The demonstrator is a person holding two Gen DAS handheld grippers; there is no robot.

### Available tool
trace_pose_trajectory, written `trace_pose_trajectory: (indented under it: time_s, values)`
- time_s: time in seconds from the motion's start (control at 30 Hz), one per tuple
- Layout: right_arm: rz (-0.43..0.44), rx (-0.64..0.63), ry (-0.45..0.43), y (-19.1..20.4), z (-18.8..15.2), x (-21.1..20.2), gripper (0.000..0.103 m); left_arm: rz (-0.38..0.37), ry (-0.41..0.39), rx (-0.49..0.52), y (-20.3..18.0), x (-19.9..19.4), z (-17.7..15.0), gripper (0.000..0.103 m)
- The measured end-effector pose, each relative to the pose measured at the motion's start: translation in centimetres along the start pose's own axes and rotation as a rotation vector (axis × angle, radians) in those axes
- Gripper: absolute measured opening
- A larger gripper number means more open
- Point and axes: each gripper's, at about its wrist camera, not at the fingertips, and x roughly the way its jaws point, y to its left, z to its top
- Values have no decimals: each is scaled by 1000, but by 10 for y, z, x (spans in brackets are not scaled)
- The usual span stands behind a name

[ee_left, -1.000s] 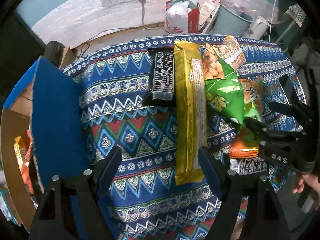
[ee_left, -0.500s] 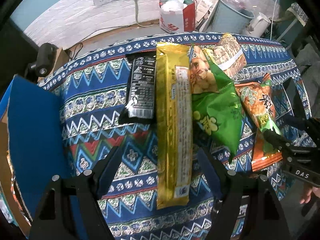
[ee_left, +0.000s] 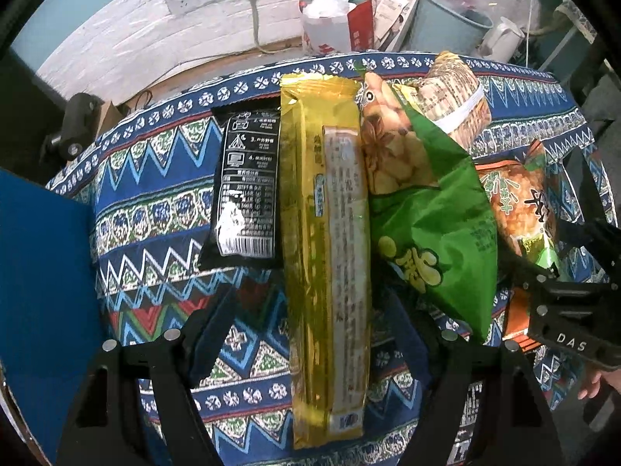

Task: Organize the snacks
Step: 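Grasp the long gold bar pack with the left tool while the right tool holds the orange bag, then carry the gold pack with the left tool while the right tool carries the orange bag over the box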

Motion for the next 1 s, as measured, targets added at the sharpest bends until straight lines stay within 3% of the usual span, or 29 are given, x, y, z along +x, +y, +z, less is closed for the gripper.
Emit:
trace_pose_trajectory:
  time_s: [0.03, 0.07, 0.13, 0.2, 0.27, 0.37, 0.47, 1.0]
  values:
    - [-7, -7, -3, 1, 0, 2, 75, -1, 1, -3, 0, 2, 1, 78]
    - [-11, -14, -8, 2, 0, 3, 75, -10, 0, -7, 0, 3, 2, 71]
    - [-19, -20, -14, 2, 1, 6, 75, -24, 11, -12, 0, 6, 4, 53]
    - [-21, -26, -8, 6, -2, 7, 65, -53, 23, -11, 0, 9, 2, 33]
    - [-31, -37, -7, 14, -9, 8, 60, -44, 14, -7, -2, 8, 1, 32]
    - [-54, -66, -22, 19, -12, 4, 41, -35, -5, 10, -4, 1, -4, 32]
    - [-48, -71, -27, 18, -14, -4, 34, -32, -25, 15, -3, -10, -8, 32]
    - [-34, -98, -126, 38, -8, -66, 32, -6, -139, 15, 16, -78, -41, 32]
